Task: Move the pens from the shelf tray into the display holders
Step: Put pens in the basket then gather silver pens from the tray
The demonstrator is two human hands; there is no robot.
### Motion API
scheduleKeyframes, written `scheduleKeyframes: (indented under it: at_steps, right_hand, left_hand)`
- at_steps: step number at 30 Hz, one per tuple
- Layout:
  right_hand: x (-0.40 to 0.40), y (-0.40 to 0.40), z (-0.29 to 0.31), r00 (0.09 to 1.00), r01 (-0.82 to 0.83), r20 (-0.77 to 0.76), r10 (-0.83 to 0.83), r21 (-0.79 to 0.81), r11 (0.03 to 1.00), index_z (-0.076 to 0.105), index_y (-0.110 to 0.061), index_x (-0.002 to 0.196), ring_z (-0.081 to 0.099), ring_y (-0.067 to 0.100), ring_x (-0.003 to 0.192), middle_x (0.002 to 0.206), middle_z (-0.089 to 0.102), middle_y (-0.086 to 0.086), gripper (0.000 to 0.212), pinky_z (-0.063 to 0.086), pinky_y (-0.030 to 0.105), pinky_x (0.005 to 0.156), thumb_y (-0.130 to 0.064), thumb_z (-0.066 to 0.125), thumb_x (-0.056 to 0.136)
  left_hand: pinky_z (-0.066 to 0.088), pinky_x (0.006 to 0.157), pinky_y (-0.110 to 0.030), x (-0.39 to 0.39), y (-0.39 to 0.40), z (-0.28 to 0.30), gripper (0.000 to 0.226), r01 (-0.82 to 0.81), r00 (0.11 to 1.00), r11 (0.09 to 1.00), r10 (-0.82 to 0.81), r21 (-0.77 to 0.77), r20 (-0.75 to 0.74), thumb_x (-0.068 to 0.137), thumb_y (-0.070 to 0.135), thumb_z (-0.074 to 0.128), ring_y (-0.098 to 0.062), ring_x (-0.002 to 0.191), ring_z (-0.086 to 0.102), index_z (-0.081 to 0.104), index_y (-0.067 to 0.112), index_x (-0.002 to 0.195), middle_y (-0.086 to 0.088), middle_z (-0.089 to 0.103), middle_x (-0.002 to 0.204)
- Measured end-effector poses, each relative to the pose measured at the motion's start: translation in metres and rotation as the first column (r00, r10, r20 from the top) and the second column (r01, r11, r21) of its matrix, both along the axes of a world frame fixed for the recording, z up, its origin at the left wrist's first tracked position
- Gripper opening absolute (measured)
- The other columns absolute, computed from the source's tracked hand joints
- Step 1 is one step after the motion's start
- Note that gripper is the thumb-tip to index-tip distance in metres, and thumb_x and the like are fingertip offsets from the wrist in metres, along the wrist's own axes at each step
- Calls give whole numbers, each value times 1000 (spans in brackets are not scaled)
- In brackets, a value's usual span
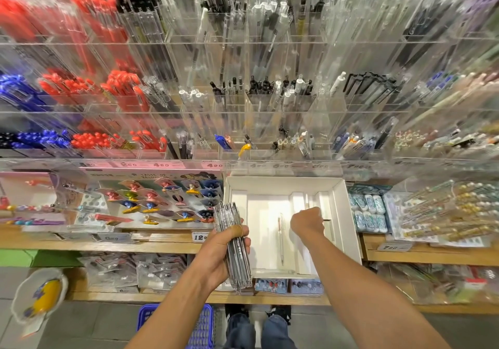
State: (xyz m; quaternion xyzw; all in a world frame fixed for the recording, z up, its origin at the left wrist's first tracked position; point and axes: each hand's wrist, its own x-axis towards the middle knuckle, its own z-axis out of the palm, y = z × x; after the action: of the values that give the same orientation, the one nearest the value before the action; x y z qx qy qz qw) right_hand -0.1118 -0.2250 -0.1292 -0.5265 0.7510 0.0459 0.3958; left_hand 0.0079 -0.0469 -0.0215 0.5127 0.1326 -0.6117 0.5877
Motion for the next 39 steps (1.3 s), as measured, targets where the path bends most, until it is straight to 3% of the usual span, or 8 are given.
scheduleKeyframes:
  at_steps: [4, 7, 10, 15, 20, 30, 35, 39]
  right_hand:
    - [-8, -5, 2, 980, -156, -129, 152, -27, 987, 37, -2, 139, 56, 36, 118, 133, 55, 17, 44, 50, 47, 95, -6, 44, 95]
    - [-17, -3, 9, 941, -290, -212, 264, -105, 951, 40, -2, 135, 59, 35, 114, 128, 59, 16, 40, 50, 40, 81, -7, 46, 96]
    - [-21, 12, 9, 911, -401, -184, 370, -179, 898, 44, -4, 124, 64, 31, 101, 115, 64, 14, 26, 42, 33, 66, -12, 45, 99]
    - [-12, 41, 1, 817, -571, -122, 563, -34, 821, 47, -5, 119, 62, 26, 98, 112, 61, 12, 22, 43, 30, 67, -11, 48, 98]
    - [4, 50, -4, 782, -598, -166, 601, 75, 798, 56, 0, 115, 67, 25, 95, 106, 67, 10, 31, 52, 29, 69, 4, 59, 85]
    - [13, 50, -4, 721, -658, -207, 661, 96, 747, 52, -5, 113, 66, 26, 91, 99, 66, 6, 28, 53, 31, 73, -12, 57, 87]
    - [18, 41, 9, 616, -777, -109, 780, 78, 625, 50, -9, 93, 53, 17, 65, 77, 54, 0, 12, 38, 26, 52, -19, 51, 87]
    - [16, 31, 16, 554, -829, 176, 814, 200, 522, 59, -5, 108, 56, 22, 72, 98, 62, 10, 20, 44, 26, 52, -12, 48, 93]
  left_hand:
    - [57, 55, -28, 1, 2, 0, 42, 8, 1000, 1000, -8, 13, 13, 64, 5, 75, -19, 59, 63, 61, 1, 104, -11, 64, 75]
    - [56, 56, -28, 1, 4, -2, 30, -5, 1000, 1000, 4, 23, 13, 76, 1, 71, -19, 59, 64, 61, 1, 104, -11, 64, 75]
    - [56, 56, -28, 2, 8, -5, 19, -25, 1000, 999, 25, 27, 3, 81, 0, 67, -19, 59, 63, 62, 1, 100, -11, 64, 75]
    - [57, 58, -29, 4, 14, -5, 31, -17, 1000, 999, 17, 31, 18, 73, 3, 72, -20, 63, 63, 62, -2, 102, -12, 64, 77]
    - [58, 59, -29, 6, 18, -3, 48, -29, 999, 999, 28, 29, 29, 65, 6, 76, -20, 63, 64, 61, -4, 109, -13, 64, 79]
    - [59, 57, -28, 9, 28, -2, 49, -44, 997, 998, 41, 46, 58, 63, 7, 78, -19, 59, 65, 62, -1, 108, -13, 64, 75]
    - [59, 58, -29, 12, 33, -5, 42, -38, 998, 999, 36, 27, 48, 64, 5, 78, -20, 61, 65, 63, 0, 102, -12, 65, 75]
    - [59, 59, -29, 12, 34, -7, 40, -39, 999, 999, 38, 27, 38, 66, 4, 78, -20, 61, 66, 64, 0, 103, -12, 66, 75]
